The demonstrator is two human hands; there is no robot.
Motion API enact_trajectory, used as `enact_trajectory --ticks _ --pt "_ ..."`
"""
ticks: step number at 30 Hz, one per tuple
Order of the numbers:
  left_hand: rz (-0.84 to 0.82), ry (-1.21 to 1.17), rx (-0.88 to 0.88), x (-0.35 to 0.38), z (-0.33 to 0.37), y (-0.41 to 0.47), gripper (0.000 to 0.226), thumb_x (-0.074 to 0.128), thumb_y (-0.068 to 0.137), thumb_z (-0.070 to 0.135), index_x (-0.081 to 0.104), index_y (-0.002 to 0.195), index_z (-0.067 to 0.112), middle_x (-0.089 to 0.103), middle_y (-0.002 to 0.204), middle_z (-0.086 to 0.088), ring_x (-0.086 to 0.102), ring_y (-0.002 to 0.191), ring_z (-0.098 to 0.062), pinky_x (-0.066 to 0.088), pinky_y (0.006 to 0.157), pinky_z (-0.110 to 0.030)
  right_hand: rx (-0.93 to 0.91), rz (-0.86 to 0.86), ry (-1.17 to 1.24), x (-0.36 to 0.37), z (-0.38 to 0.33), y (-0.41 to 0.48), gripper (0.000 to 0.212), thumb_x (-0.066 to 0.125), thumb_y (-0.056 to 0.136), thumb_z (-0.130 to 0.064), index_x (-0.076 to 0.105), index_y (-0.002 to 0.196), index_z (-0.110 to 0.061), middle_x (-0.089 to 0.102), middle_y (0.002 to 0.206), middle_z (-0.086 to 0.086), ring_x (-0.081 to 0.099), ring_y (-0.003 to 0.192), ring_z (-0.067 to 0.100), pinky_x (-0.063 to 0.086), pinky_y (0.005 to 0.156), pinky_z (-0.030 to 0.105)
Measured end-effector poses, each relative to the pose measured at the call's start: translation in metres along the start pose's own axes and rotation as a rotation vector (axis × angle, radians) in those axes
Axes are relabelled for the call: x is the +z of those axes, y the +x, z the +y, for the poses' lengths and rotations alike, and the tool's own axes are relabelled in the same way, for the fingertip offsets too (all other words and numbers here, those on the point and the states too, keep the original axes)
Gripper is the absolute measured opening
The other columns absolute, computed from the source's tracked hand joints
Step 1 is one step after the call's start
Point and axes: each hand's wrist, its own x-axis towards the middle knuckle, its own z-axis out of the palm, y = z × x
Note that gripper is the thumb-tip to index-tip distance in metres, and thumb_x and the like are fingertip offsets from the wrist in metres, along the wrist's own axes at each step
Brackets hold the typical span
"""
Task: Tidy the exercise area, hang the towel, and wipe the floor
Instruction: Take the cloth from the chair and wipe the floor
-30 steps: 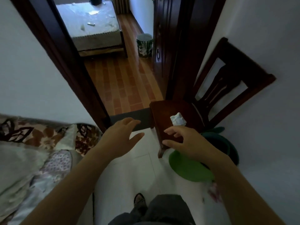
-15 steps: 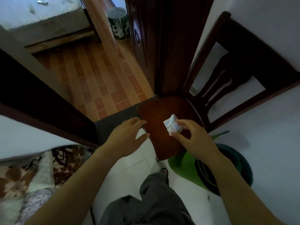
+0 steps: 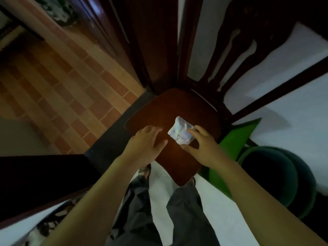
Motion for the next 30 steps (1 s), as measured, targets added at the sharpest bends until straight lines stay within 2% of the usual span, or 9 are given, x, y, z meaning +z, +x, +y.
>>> enact_trajectory --ticks 8,12,17,19,20,22,24,26,30 --pt "-0.081 0.03 0.088 0.047 -0.046 0.11 0.057 0.037 0.094 0.052 0.028 0.144 0.026 0.031 0.149 0.001 0.035 0.135 -0.021 0.035 0.107 -0.039 0.156 0.141 0.047 0.087 0.058 0.104 0.071 0.052 0.082 -0.061 0.023 0.143 -0.039 0.01 0.155 -0.002 0.013 0.142 0.023 0.039 0.103 0.05" --pt "-0.135 0.063 0.088 0.079 -0.069 0.147 0.057 0.036 0.094 0.052 0.026 0.144 0.027 0.031 0.149 0.002 0.033 0.135 -0.02 0.035 0.108 -0.042 0.233 0.126 -0.046 0.115 0.086 0.139 0.074 0.049 0.082 -0.064 0.014 0.144 -0.043 -0.002 0.156 -0.005 0.001 0.143 0.027 0.027 0.107 0.059" --pt "-0.235 0.154 0.13 0.103 -0.102 0.182 0.059 0.033 0.093 0.055 0.022 0.145 0.028 0.028 0.151 0.001 0.03 0.137 -0.021 0.034 0.108 -0.048 0.228 0.098 -0.323 0.145 0.113 0.174 0.084 0.044 0.081 -0.069 -0.002 0.145 -0.042 -0.013 0.156 -0.002 -0.006 0.143 0.033 0.017 0.108 0.061" --pt "-0.26 0.182 0.141 0.104 -0.114 0.19 0.06 0.032 0.093 0.056 0.021 0.145 0.028 0.028 0.151 0.001 0.029 0.138 -0.02 0.033 0.109 -0.048 0.226 0.103 -0.416 0.162 0.119 0.179 0.079 0.045 0.083 -0.066 0.002 0.145 -0.043 -0.007 0.157 0.0 -0.003 0.143 0.034 0.021 0.104 0.064" --pt "-0.267 0.19 0.148 0.104 -0.118 0.192 0.061 0.032 0.092 0.057 0.021 0.145 0.028 0.028 0.151 0.001 0.03 0.138 -0.02 0.033 0.109 -0.048 0.213 0.132 -0.444 0.168 0.119 0.179 0.074 0.051 0.082 -0.062 0.014 0.143 -0.043 0.004 0.157 0.002 0.006 0.141 0.035 0.027 0.099 0.064" --pt "-0.285 0.2 0.158 0.099 -0.123 0.193 0.06 0.032 0.092 0.057 0.022 0.145 0.028 0.028 0.151 0.001 0.03 0.137 -0.02 0.033 0.109 -0.048 0.194 0.199 -0.463 0.174 0.114 0.176 0.062 0.068 0.075 -0.051 0.042 0.129 -0.037 0.035 0.145 0.006 0.034 0.129 0.037 0.044 0.082 0.057" --pt "-0.307 0.207 0.162 0.089 -0.123 0.189 0.059 0.032 0.093 0.056 0.023 0.145 0.028 0.027 0.151 0.002 0.029 0.138 -0.02 0.033 0.109 -0.048 0.205 0.217 -0.431 0.174 0.107 0.167 0.051 0.076 0.07 -0.04 0.053 0.115 -0.031 0.049 0.131 0.005 0.048 0.114 0.034 0.051 0.071 0.047" --pt "-0.316 0.212 0.181 0.073 -0.115 0.18 0.059 0.032 0.093 0.056 0.023 0.145 0.028 0.027 0.151 0.001 0.03 0.137 -0.021 0.033 0.109 -0.048 0.246 0.222 -0.304 0.17 0.099 0.155 0.044 0.07 0.079 -0.039 0.053 0.118 -0.031 0.045 0.133 0.002 0.046 0.113 0.03 0.052 0.075 0.042" --pt "-0.315 0.221 0.259 0.023 -0.085 0.15 0.058 0.033 0.094 0.053 0.023 0.145 0.028 0.026 0.152 0.002 0.029 0.137 -0.021 0.032 0.109 -0.042 0.297 0.293 -0.009 0.135 0.053 0.111 0.049 0.058 0.085 -0.046 0.041 0.13 -0.034 0.035 0.139 0.0 0.039 0.119 0.023 0.04 0.082 0.028"
